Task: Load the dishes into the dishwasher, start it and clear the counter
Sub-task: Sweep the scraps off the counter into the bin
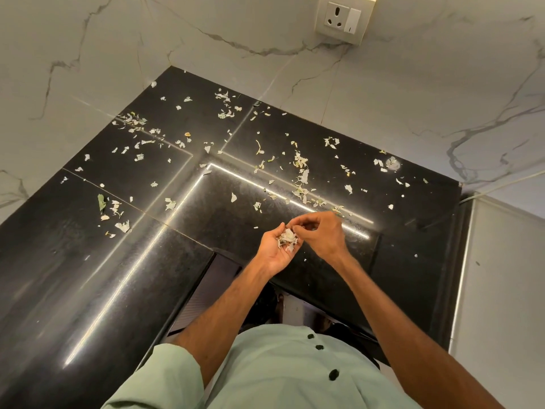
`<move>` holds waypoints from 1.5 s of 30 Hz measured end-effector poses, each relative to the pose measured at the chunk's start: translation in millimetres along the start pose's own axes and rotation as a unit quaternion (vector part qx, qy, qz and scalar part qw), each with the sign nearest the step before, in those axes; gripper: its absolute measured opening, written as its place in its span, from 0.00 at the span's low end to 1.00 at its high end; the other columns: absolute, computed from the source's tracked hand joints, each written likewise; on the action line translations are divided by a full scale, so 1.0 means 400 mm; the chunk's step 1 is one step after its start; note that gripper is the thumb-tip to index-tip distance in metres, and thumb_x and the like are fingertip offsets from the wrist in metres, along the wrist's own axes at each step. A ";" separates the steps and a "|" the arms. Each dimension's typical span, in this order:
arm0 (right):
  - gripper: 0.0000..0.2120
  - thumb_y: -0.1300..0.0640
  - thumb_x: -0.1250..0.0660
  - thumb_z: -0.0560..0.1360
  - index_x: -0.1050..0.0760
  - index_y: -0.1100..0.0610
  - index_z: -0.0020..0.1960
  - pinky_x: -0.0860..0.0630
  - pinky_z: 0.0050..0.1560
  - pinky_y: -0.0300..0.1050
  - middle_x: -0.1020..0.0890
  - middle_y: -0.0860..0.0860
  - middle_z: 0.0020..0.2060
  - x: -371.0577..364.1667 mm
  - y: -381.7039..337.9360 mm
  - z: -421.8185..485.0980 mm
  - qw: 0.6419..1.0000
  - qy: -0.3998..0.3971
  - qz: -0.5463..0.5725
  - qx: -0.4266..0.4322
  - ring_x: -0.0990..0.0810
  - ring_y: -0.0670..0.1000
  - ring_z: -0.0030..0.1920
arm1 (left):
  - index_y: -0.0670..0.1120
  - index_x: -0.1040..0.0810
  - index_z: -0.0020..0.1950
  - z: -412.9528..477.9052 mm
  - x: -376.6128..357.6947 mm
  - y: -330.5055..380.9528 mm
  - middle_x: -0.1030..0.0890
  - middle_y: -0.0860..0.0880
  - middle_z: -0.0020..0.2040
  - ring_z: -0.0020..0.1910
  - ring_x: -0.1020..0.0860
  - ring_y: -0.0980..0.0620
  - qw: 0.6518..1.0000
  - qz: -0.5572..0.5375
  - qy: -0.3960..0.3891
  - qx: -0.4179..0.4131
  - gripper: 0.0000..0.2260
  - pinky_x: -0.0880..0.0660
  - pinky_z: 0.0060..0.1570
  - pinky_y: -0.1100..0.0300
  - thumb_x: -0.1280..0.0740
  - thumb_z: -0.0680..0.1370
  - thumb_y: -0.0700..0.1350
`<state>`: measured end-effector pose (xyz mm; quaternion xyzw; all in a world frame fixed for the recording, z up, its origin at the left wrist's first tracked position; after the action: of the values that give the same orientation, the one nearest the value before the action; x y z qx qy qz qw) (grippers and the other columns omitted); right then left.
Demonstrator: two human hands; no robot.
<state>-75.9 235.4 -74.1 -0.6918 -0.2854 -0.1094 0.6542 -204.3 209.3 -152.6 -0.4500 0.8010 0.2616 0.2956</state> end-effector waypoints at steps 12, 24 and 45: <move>0.06 0.62 0.22 0.71 0.13 0.53 0.46 0.18 0.41 0.36 0.14 0.46 0.39 0.020 0.010 -0.009 0.992 0.103 -0.041 0.053 0.17 0.40 0.38 | 0.39 0.21 0.59 -0.003 -0.044 0.006 0.21 0.38 0.66 0.69 0.25 0.42 0.999 0.036 0.004 0.005 0.14 0.32 0.73 0.50 0.43 0.85 0.45; 0.12 0.64 0.29 0.76 0.18 0.57 0.58 0.19 0.58 0.45 0.17 0.51 0.58 0.178 0.286 -0.141 0.956 0.284 -0.039 -0.056 0.18 0.49 0.57 | 0.37 0.19 0.54 0.028 -0.086 -0.032 0.17 0.42 0.52 0.55 0.18 0.44 0.999 -0.013 -0.018 0.041 0.14 0.24 0.63 0.53 0.42 0.85 0.42; 0.50 0.28 0.61 0.79 0.57 0.71 0.80 0.55 0.80 0.63 0.56 0.68 0.80 0.145 0.582 0.071 0.907 0.148 -0.351 -0.177 0.59 0.64 0.81 | 0.40 0.18 0.52 0.110 -0.106 -0.142 0.18 0.46 0.52 0.53 0.18 0.48 0.991 -0.085 -0.087 -0.047 0.13 0.22 0.58 0.56 0.41 0.85 0.43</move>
<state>90.4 281.9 -243.4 -0.6273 -0.3854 -0.4822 0.4748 -126.3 237.3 -161.4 -0.5058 0.7177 0.3110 0.3639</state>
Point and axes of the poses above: each hand's wrist, its own z-axis towards the middle knuckle, its own x-axis out of the back of the hand, y = z × x, the point moved 1 cm from there along z, towards the middle knuckle
